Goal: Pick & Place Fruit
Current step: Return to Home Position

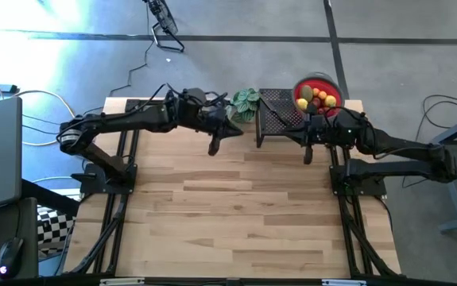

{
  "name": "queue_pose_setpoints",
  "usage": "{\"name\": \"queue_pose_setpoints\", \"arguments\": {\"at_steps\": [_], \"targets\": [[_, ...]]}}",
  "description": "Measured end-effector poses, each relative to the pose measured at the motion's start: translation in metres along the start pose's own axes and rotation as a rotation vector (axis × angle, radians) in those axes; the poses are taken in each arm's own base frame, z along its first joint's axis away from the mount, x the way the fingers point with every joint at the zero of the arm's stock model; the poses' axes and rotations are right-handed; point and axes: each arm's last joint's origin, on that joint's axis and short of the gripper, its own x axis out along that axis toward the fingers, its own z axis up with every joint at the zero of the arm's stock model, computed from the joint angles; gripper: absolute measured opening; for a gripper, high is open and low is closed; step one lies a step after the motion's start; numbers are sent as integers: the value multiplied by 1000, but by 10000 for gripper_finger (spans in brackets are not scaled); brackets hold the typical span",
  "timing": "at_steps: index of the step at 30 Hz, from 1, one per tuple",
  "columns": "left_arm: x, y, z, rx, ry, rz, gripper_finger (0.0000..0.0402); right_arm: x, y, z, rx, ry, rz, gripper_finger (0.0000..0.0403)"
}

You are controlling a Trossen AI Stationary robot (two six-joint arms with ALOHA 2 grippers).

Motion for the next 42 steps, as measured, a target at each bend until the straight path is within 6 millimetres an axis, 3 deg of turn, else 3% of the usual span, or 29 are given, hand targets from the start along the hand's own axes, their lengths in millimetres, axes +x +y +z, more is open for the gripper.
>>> {"name": "queue_pose_setpoints", "arguments": {"at_steps": [25,31,36,42], "targets": [[2,-2,-2,20,17,33,0,-1,0,0,-18,6,3,2],[-2,-6,-5,86,62,-45,0,-1,0,0,-19,5,4,2],[-18,-12,-4,157,-1,-43,0,-1,0,-1,-16,9,5,2],[-51,-27,-40,147,-98,23,0,-1,0,-2,-14,26,5,2]]}}
